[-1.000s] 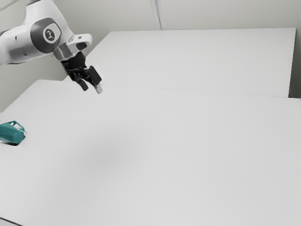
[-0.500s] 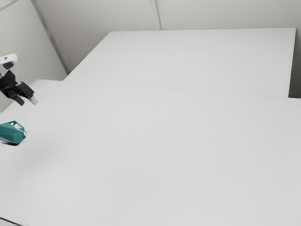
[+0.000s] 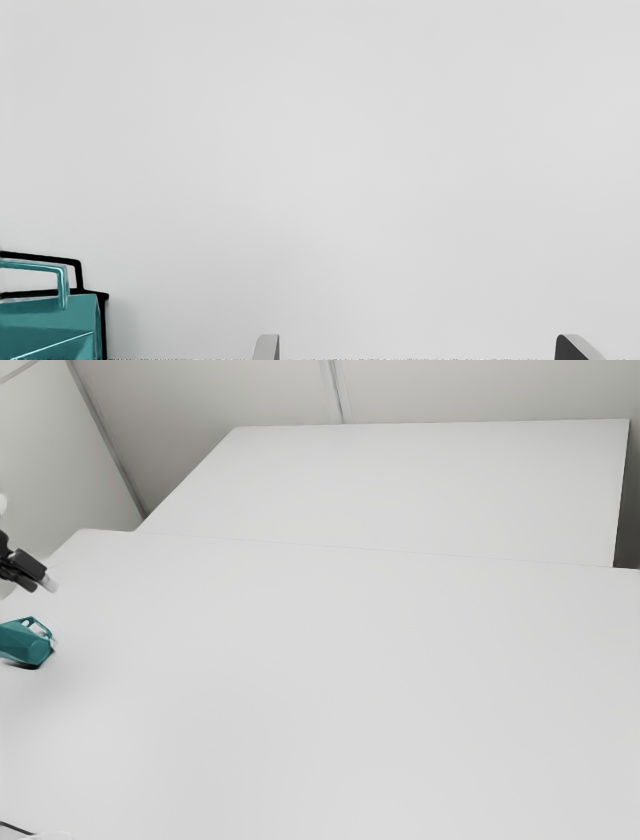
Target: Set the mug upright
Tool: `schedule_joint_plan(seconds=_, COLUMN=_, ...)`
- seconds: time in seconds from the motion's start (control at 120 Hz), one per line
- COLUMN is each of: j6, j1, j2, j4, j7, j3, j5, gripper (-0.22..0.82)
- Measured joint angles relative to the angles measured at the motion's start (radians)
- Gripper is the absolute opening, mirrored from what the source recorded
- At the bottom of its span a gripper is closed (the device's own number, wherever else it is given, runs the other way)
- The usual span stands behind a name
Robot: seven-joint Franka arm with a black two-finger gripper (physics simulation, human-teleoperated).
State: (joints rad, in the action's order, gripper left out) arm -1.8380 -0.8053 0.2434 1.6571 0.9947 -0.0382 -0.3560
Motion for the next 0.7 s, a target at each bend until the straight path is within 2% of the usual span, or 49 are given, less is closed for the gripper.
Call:
schedule_joint_plan(seconds=0.367, j6=0.041, j1=-0.089, j2=0.177, j4=-0.163, j7=0.140, j3=0.009, j5=-0.056, gripper=0.60)
schedule_joint_plan(seconds=0.7, j6=0.056, j1=-0.162, j2=0.358, j4=-0.367, j7=0.224, j3=0.009, j5=-0.060, gripper=0.60)
